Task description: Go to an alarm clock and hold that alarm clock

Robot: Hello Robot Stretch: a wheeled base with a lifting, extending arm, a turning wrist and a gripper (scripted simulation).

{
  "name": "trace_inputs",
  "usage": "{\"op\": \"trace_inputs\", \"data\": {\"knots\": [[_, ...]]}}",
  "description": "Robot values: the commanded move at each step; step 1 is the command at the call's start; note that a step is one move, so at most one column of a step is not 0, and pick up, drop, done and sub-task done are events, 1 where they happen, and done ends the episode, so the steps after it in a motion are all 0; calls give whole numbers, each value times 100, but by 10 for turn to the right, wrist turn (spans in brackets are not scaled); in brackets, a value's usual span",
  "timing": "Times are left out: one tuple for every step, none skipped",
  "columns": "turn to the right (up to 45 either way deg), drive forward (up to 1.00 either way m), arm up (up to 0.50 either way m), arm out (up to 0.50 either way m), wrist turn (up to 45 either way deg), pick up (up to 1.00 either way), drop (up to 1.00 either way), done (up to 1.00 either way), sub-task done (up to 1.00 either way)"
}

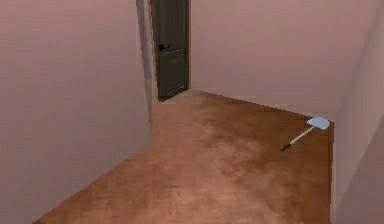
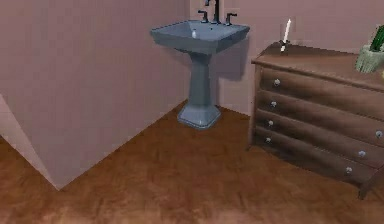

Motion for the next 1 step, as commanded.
{"op": "trace_inputs", "data": {"knots": [[0,100,0,0,0,0,0,0,0]]}}
